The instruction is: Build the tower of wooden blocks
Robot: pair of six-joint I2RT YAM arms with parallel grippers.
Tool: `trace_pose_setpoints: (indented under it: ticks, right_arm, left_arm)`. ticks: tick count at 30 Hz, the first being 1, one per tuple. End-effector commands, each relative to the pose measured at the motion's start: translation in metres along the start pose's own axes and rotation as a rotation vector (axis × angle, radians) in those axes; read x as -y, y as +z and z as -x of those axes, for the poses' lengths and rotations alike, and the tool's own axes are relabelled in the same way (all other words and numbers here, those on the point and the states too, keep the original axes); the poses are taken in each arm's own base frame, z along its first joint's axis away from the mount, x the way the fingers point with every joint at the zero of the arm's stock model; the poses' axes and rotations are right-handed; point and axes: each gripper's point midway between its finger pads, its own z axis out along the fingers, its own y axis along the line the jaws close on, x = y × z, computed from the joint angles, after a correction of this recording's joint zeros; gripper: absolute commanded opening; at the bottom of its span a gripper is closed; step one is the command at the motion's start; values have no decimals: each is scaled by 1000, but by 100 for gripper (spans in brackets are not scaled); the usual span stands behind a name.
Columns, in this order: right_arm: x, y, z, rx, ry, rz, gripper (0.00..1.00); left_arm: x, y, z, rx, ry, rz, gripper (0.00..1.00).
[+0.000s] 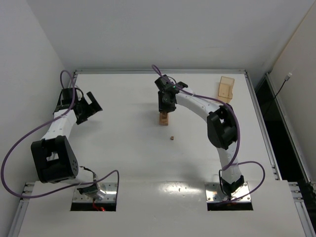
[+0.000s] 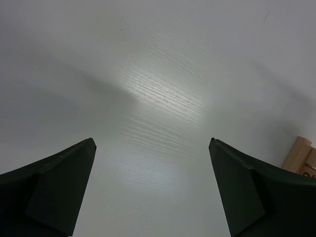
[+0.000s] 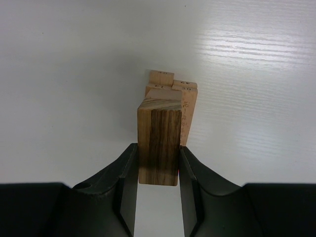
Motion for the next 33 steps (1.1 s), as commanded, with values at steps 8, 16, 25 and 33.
trace_pose_setpoints:
  ticks: [8,16,25,33]
  right_arm:
    - [-13,-7,8,20,-3,70,31]
    - [-7,-3,3,13,-5,44,39]
    - [-13,-12,14,61,-68,93,70]
    - [-9,-9,14,70,-67,75,65]
  left_arm:
    - [9,-2,16,41,3,-37,99]
    - [9,-2,16,41,3,-37,99]
    - [7,-1,12,33,2,-34,99]
    - [10,-1,14,38,3,-46,99]
